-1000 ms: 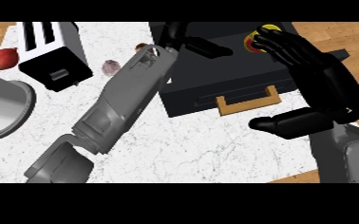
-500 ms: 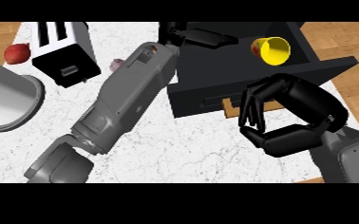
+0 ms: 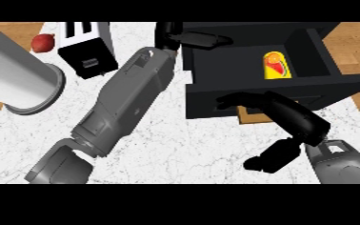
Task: Pick up the cup, place it into the drawer and close the drawer
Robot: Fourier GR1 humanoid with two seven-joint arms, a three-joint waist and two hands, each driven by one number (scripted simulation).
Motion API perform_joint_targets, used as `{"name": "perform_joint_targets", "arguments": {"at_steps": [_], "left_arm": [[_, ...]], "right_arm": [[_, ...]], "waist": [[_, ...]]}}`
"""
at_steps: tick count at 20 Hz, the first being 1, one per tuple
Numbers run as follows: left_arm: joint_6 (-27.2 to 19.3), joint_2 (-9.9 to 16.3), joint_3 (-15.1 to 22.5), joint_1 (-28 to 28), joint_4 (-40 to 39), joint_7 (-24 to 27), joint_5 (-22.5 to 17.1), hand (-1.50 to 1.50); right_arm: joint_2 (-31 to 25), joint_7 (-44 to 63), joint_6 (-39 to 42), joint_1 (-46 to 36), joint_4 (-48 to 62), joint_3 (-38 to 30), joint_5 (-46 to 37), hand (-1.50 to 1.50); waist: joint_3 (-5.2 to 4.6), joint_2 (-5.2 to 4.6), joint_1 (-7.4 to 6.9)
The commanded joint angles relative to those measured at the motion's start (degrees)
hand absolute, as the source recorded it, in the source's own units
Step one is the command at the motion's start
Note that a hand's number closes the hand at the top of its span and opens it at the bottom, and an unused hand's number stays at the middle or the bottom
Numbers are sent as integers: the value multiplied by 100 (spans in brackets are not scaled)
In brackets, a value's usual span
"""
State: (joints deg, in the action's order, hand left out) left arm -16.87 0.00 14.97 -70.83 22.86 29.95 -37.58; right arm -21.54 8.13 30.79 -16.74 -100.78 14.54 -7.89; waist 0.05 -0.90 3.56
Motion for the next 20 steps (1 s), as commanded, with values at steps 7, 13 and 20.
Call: {"name": "perform_joint_targets", "arguments": {"at_steps": [7,13,20], "left_arm": [[511,268,-184,674,464,188,-152,-150],[602,451,-112,1304,1028,261,-94,-150],[1129,826,-84,1892,1475,104,-182,-150]], "right_arm": [[284,-1404,-947,-397,2877,764,-2011,-150],[636,-2047,-1579,-1535,5161,329,-2304,150],[535,-3001,-2276,-2459,6491,-484,-2102,150]], "waist": [[4,34,-618],[9,32,-817],[21,-42,-1074]]}}
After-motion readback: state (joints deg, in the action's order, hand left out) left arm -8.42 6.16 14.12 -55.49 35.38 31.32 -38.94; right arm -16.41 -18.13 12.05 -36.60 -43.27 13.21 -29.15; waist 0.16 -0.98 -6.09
